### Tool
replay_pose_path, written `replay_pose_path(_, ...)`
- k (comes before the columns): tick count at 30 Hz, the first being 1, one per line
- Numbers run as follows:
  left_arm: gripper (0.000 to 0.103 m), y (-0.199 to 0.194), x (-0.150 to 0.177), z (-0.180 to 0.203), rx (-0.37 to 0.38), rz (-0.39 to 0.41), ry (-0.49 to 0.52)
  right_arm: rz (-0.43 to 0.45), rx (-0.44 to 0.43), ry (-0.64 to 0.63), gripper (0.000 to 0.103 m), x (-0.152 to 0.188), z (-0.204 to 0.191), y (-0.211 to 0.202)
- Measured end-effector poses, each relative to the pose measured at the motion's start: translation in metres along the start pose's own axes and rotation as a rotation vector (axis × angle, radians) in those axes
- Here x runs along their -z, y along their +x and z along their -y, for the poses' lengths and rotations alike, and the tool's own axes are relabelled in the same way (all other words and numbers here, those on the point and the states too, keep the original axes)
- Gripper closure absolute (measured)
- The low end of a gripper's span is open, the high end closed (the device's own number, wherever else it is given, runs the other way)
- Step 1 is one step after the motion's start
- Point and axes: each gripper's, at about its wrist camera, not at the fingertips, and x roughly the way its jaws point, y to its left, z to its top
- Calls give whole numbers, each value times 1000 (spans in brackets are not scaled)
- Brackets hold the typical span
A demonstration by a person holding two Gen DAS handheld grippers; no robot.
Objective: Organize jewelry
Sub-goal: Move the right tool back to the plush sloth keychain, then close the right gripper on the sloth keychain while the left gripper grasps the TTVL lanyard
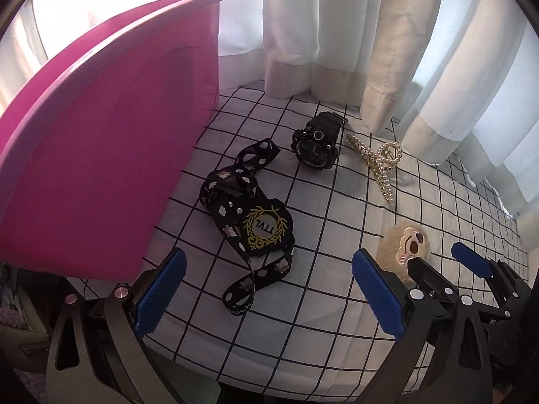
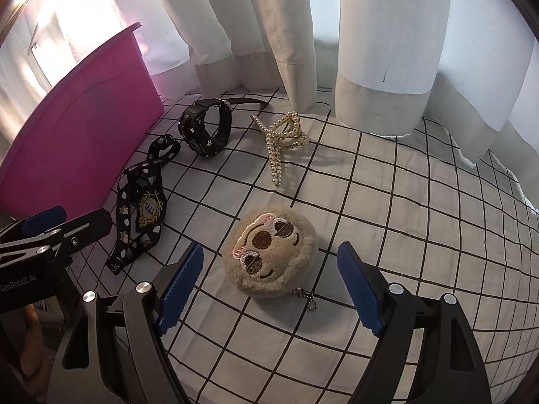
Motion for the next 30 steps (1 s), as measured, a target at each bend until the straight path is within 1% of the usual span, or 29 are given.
replay_pose_path(6, 6, 28, -2, -4, -7, -33, -6, -25, 21, 29, 25, 1, 5, 18)
replay_pose_path(12, 6, 51, -6, -6, -24, -62, -2, -47, 63, 29, 25, 2, 3, 31)
replay_pose_path(17, 6, 68, -7, -8, -39, -79, 2, -51, 76, 34, 25, -1, -2, 38)
replay_pose_path(23, 6, 87, -14, -17, -38, -110, -29, -75, 55, 72, 25, -5, -1, 48)
replay_pose_path(26, 6, 97, -17, -21, -48, -122, -35, -85, 82, 62, 25, -7, -3, 54)
replay_pose_path(30, 6, 109, -20, -21, -59, -133, -23, -97, 93, 70, 25, -7, -2, 60)
